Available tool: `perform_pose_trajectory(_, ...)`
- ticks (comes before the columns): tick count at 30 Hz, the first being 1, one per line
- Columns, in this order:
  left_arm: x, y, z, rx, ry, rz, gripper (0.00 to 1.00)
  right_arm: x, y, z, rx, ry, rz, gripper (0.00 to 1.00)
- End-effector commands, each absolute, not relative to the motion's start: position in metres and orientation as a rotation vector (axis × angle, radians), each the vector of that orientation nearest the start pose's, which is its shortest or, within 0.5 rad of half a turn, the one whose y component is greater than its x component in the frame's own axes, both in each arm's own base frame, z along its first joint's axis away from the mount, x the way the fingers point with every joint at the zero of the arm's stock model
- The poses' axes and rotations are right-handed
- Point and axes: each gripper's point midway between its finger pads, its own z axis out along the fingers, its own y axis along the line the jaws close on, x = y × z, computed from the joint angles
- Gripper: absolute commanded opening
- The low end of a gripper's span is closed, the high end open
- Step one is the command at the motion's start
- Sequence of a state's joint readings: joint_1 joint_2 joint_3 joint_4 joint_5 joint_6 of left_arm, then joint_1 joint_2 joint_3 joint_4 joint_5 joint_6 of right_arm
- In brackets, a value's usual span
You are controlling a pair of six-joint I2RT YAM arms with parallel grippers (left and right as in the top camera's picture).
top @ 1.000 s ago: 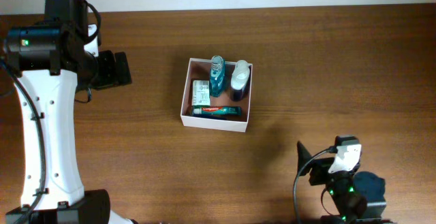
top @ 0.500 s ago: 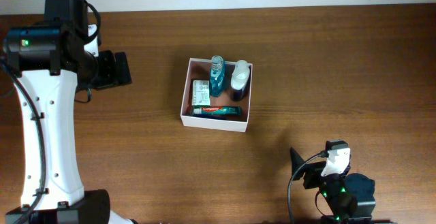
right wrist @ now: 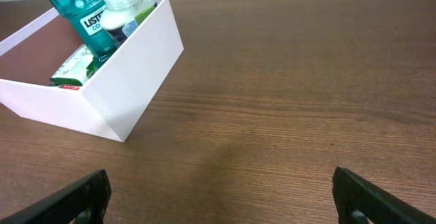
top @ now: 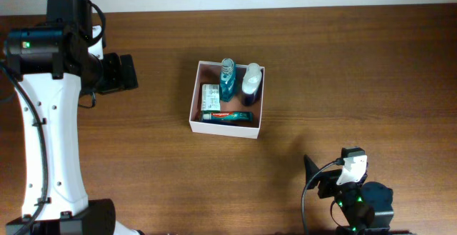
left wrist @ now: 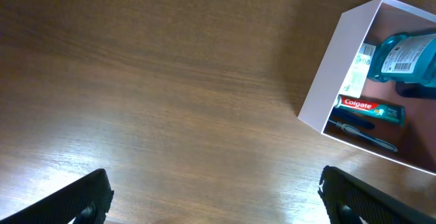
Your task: Pack container
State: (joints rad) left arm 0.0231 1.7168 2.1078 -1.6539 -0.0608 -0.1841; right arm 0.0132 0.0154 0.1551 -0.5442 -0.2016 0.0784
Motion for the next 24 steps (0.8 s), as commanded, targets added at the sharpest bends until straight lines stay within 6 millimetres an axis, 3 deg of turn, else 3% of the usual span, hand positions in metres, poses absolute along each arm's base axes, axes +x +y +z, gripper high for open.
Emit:
perform_pose_trajectory(1,0.337,0.020,0.293,-0.313,2.799,0.060,0.99,0.213,0.038,0.115,-0.060,1.967,0.270,0.99)
perform_pose_trajectory(7,0.336,0.020,0.295,-0.307,2.794,0.068,0.99,0.213,0.038,0.115,-0.060,1.967,0.270,0.99)
perform_pose_trajectory(9,0.334,0.031,0.304,-0.295,2.749,0.173,0.99,0.213,0.038,0.115,-0.060,1.967,0.270,0.99)
perform_pose_trajectory(15,0.349,0.009,0.340,-0.210,2.417,0.099,0.99,0.213,0.038,0.115,-0.060,1.967,0.270,0.99)
perform_pose_trajectory(18,0.350,-0.001,0.349,-0.182,2.237,0.053,0.99,0.213,0.038,0.115,-0.060,1.967,0.270,0.99)
perform_pose_trajectory(24,0.319,0.005,0.326,-0.198,2.022,0.029,1.00,0.213,0.038,0.115,-0.060,1.967,0.270,0.99)
